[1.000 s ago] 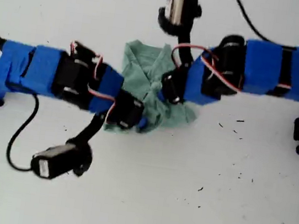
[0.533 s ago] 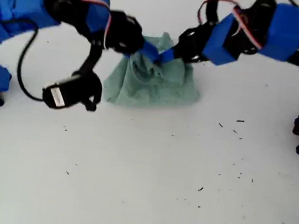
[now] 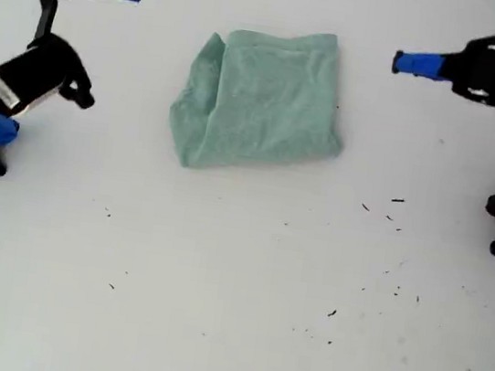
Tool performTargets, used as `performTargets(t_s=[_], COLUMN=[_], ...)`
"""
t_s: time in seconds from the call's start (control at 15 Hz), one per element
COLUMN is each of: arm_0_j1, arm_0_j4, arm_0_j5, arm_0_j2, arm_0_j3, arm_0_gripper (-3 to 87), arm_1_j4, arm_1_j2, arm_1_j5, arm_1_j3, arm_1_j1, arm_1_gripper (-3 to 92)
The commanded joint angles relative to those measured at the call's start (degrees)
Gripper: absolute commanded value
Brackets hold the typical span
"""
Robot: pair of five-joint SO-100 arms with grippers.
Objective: Fold t shirt
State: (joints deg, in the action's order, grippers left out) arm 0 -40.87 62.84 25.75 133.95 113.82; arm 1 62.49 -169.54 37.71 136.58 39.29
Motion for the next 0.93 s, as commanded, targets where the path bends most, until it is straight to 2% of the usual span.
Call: performTargets(t_s=[0.0,0.07,0.13,0.2,0.33,0.47,0.53,0.6,0.67,0.8,0.87], arm_0_j1=[8.09,11.87,15.64,19.95,26.02,29.97,31.2,31.82,32.34,32.52,32.52], arm_0_j4=[-7.73,-11.25,-13.8,-16.35,-8.0,-6.42,-3.6,-3.16,-3.16,-3.16,-3.16], arm_0_j5=[-4.39,-7.47,-10.72,-13.97,-22.06,-23.64,-28.74,-22.76,-22.76,-22.76,-22.76], arm_0_j2=[17.49,25.75,34.89,47.11,72.86,72.86,72.42,72.6,72.6,72.6,72.6], arm_0_j3=[19.78,29.88,39.64,50.54,66.88,71.02,71.89,71.46,71.46,71.46,71.46], arm_0_gripper=[18.9,10.7,1.2,-0.1,0.4,5.2,7.9,10.1,10.8,10.9,10.9], arm_1_j4=[8.0,12.48,16.0,18.9,19.86,17.49,15.47,14.5,14.5,15.21,15.38], arm_1_j2=[-14.24,-20.57,-28.13,-31.46,-31.29,-31.29,-30.23,-31.29,-31.2,-31.29,-31.29], arm_1_j5=[-1.85,-4.48,-6.94,-10.72,-15.12,-24.17,-24.79,-24.79,-19.34,9.84,9.32], arm_1_j3=[8.53,13.71,19.51,23.82,29.27,39.11,40.78,41.04,41.22,40.87,40.87], arm_1_j1=[-2.64,-3.87,-5.54,-7.03,-9.32,-7.91,-8.53,-9.58,-9.58,-9.23,-9.49], arm_1_gripper=[12.0,2.5,2.4,2.4,2.4,2.2,2.5,2.6,3.1,3.2,2.6])
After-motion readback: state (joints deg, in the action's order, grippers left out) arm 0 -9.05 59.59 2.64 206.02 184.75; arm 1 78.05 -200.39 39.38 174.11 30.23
